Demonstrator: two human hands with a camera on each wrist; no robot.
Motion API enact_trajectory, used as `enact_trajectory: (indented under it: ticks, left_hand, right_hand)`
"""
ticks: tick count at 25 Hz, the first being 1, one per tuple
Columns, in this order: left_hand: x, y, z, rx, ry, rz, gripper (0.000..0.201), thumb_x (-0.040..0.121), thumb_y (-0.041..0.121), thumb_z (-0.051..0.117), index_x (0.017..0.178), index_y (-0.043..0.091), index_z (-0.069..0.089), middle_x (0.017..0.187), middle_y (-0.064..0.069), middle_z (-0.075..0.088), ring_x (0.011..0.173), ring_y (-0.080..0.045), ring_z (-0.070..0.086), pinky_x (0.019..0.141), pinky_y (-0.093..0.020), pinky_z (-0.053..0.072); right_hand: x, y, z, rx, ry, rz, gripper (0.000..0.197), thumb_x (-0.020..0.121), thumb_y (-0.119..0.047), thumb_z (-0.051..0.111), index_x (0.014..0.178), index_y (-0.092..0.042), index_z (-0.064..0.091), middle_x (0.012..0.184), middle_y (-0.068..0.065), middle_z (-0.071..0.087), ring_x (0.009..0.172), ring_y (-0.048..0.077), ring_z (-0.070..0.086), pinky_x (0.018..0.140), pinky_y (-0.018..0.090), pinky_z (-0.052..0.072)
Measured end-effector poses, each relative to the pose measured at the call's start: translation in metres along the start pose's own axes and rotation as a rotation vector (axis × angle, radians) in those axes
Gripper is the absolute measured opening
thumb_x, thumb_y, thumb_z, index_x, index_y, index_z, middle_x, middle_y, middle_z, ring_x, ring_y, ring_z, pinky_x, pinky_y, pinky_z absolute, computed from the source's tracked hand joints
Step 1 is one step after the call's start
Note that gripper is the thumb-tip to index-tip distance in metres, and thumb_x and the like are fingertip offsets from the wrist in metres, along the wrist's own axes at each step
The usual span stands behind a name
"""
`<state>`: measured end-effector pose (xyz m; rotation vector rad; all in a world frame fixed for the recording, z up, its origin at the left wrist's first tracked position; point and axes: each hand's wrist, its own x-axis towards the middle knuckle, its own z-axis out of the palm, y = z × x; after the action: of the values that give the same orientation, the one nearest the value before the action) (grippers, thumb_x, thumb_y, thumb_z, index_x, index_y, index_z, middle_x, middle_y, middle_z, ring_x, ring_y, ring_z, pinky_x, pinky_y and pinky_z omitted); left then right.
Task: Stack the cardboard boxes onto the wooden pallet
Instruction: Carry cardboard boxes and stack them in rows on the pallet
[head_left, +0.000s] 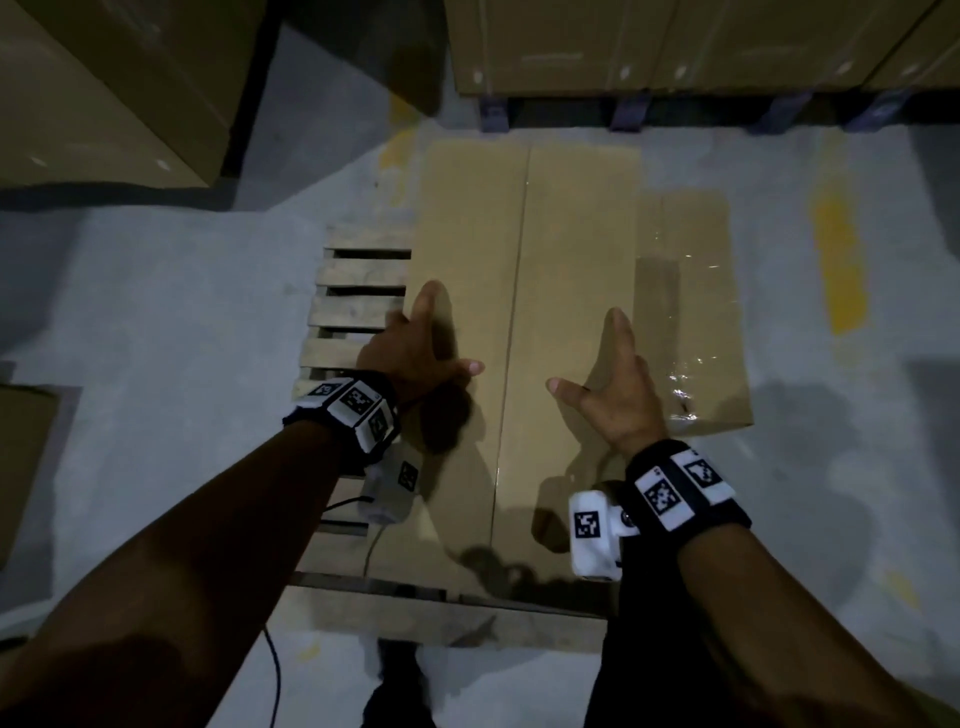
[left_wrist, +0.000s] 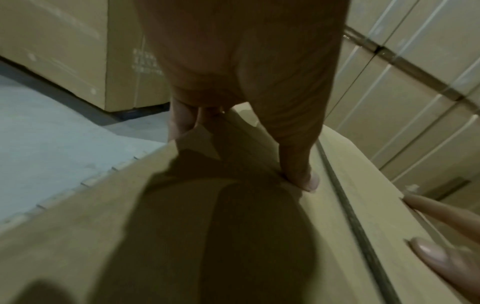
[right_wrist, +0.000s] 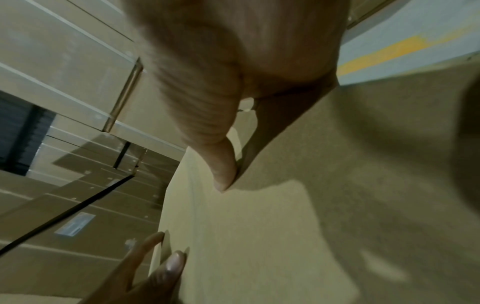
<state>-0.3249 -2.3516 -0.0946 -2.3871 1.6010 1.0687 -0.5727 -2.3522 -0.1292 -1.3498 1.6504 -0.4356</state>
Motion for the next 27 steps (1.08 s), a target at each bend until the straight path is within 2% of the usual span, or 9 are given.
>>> enact_trajectory:
  ticks: [1, 3, 7, 11, 16, 21, 24, 27]
  left_hand:
    - [0.027, 0.006, 0.014, -0.002, -0.014, -0.016, 0.121, 0.072, 0.065, 0.076, 0.155, 0.037, -0.008, 0.15, -0.024, 0.028, 0.123, -0.047, 0.048, 0.1, -0.054, 0.046]
    - [0.05, 0.007, 0.028, -0.006, -0.005, -0.012, 0.121, 0.071, 0.065, 0.076, 0.154, 0.039, -0.007, 0.15, -0.023, 0.03, 0.124, -0.046, 0.047, 0.101, -0.056, 0.045]
    - [0.115, -0.008, 0.08, -0.075, 0.014, -0.028, 0.119, 0.071, 0.064, 0.077, 0.154, 0.041, -0.005, 0.151, -0.021, 0.029, 0.128, -0.046, 0.044, 0.104, -0.06, 0.041]
    - [0.156, -0.013, 0.112, -0.124, 0.037, -0.058, 0.114, 0.075, 0.061, 0.075, 0.154, 0.042, -0.005, 0.154, -0.019, 0.023, 0.131, -0.045, 0.042, 0.105, -0.057, 0.038]
    - [0.2, -0.018, 0.147, -0.173, 0.101, -0.066, 0.106, 0.078, 0.063, 0.071, 0.154, 0.043, 0.0, 0.155, -0.015, 0.02, 0.133, -0.043, 0.04, 0.106, -0.063, 0.036]
    - [0.239, -0.012, 0.168, -0.182, 0.154, -0.072, 0.096, 0.079, 0.062, 0.071, 0.151, 0.04, 0.012, 0.153, -0.013, 0.023, 0.133, -0.042, 0.038, 0.104, -0.066, 0.037]
    - [0.26, -0.009, 0.178, -0.193, 0.177, -0.084, 0.09, 0.079, 0.061, 0.071, 0.148, 0.039, 0.018, 0.152, -0.012, 0.025, 0.133, -0.041, 0.039, 0.102, -0.065, 0.038]
    - [0.276, -0.005, 0.189, -0.229, 0.211, -0.085, 0.085, 0.078, 0.059, 0.072, 0.145, 0.036, 0.025, 0.15, -0.011, 0.027, 0.131, -0.04, 0.042, 0.1, -0.064, 0.04]
  right_hand:
    - [0.026, 0.017, 0.002, -0.003, -0.005, 0.014, 0.111, 0.078, -0.038, 0.083, 0.157, -0.042, 0.006, 0.159, 0.009, 0.03, 0.143, 0.032, 0.034, 0.114, 0.045, 0.033]
    - [0.047, 0.033, 0.007, 0.002, -0.002, 0.018, 0.111, 0.077, -0.039, 0.084, 0.157, -0.041, 0.007, 0.158, 0.01, 0.032, 0.142, 0.031, 0.036, 0.114, 0.042, 0.033]
    - [0.103, 0.083, 0.036, 0.034, 0.016, -0.026, 0.114, 0.074, -0.038, 0.087, 0.158, -0.038, 0.01, 0.16, 0.003, 0.03, 0.145, 0.023, 0.031, 0.109, 0.03, 0.026]
    - [0.144, 0.113, 0.051, 0.016, 0.019, -0.08, 0.112, 0.076, -0.036, 0.086, 0.159, -0.032, 0.011, 0.16, 0.007, 0.03, 0.145, 0.024, 0.029, 0.108, 0.027, 0.023]
    - [0.194, 0.137, 0.069, -0.005, 0.001, -0.094, 0.112, 0.076, -0.035, 0.085, 0.16, -0.03, 0.011, 0.16, 0.008, 0.03, 0.146, 0.025, 0.028, 0.106, 0.027, 0.024]
    - [0.237, 0.154, 0.079, -0.058, -0.003, -0.083, 0.112, 0.076, -0.041, 0.084, 0.159, -0.032, 0.01, 0.16, 0.01, 0.03, 0.147, 0.03, 0.027, 0.109, 0.032, 0.025]
    - [0.262, 0.159, 0.08, -0.085, -0.021, -0.058, 0.111, 0.076, -0.044, 0.083, 0.159, -0.036, 0.008, 0.161, 0.006, 0.029, 0.148, 0.03, 0.025, 0.118, 0.041, 0.026]
    - [0.285, 0.162, 0.08, -0.133, -0.026, -0.061, 0.11, 0.077, -0.047, 0.081, 0.158, -0.036, 0.008, 0.162, 0.002, 0.027, 0.148, 0.03, 0.024, 0.12, 0.048, 0.026]
